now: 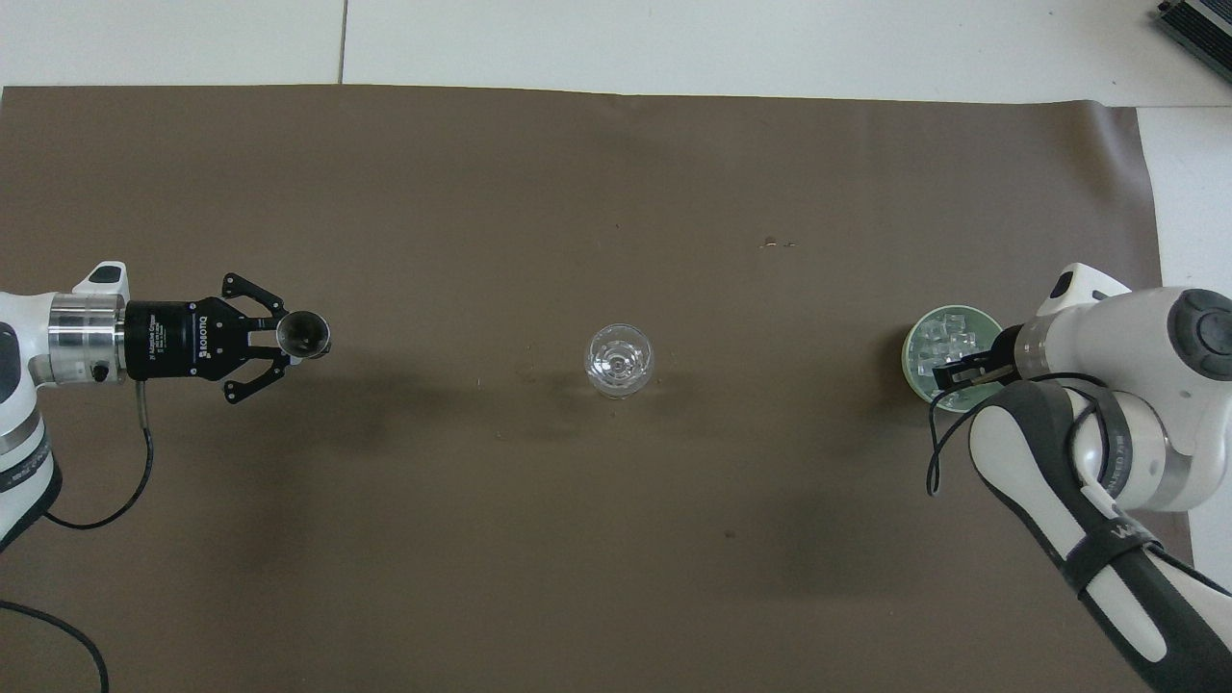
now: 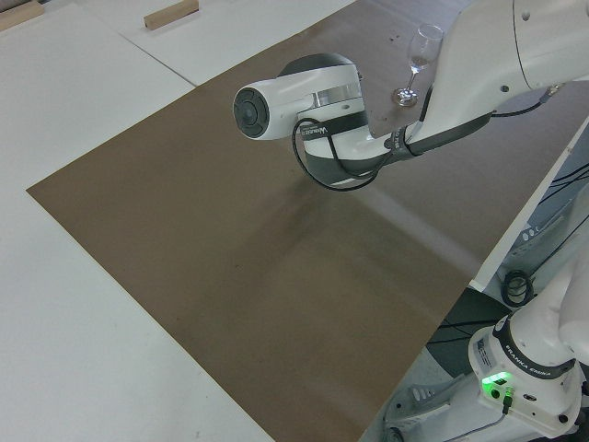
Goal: Pour wine and add ice with both arms
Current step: 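Grasp the green ice cup with the right gripper and lift it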
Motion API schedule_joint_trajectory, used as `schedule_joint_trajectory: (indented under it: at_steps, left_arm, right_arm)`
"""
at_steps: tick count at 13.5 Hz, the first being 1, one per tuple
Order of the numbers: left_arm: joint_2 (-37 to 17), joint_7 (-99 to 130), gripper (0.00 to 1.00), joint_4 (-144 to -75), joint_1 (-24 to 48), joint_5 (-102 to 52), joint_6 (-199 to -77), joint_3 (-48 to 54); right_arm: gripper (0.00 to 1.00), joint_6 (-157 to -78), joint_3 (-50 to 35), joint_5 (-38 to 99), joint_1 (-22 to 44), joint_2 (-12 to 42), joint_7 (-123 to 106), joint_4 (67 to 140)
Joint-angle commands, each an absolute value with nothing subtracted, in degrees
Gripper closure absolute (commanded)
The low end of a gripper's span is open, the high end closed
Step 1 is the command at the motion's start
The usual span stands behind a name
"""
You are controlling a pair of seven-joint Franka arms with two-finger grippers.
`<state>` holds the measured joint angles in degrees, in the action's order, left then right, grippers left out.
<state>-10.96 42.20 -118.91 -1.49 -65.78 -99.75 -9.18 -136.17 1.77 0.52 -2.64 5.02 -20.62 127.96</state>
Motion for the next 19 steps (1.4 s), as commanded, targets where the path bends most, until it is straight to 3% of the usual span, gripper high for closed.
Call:
schedule_joint_trajectory:
  at_steps: [1,4,9,13,16,19]
  left_arm:
    - [-13.97,39.64,1.0,-117.6,-5.7,-68.2,-95.02,-7.83]
    - [-15.82,37.45,1.0,-116.98,-12.01,-68.9,-93.52,-3.1]
    - [-20.46,36.83,1.0,-116.63,-29.77,-69.26,-93.43,13.25]
    - [-26.0,37.18,1.0,-114.09,-38.74,-69.35,-93.95,21.61]
    - [-29.0,37.53,1.0,-112.07,-39.99,-69.08,-93.87,22.41]
    - [-31.54,37.88,1.0,-110.83,-40.78,-68.73,-93.95,22.59]
  right_arm:
    - [0.52,-137.37,1.23,0.26,-3.87,4.57,-21.62,128.93]
    - [0.57,-137.37,1.23,0.26,-3.87,4.57,-21.62,128.85]
    - [0.74,-137.29,1.23,0.26,-3.87,4.66,-21.53,128.67]
    - [0.99,-137.11,1.23,0.26,-3.87,4.75,-21.18,128.32]
    - [1.0,-135.62,1.23,0.26,-3.78,4.57,-21.09,127.18]
    - [1.0,-128.25,1.14,0.26,-3.52,2.47,-16.28,122.53]
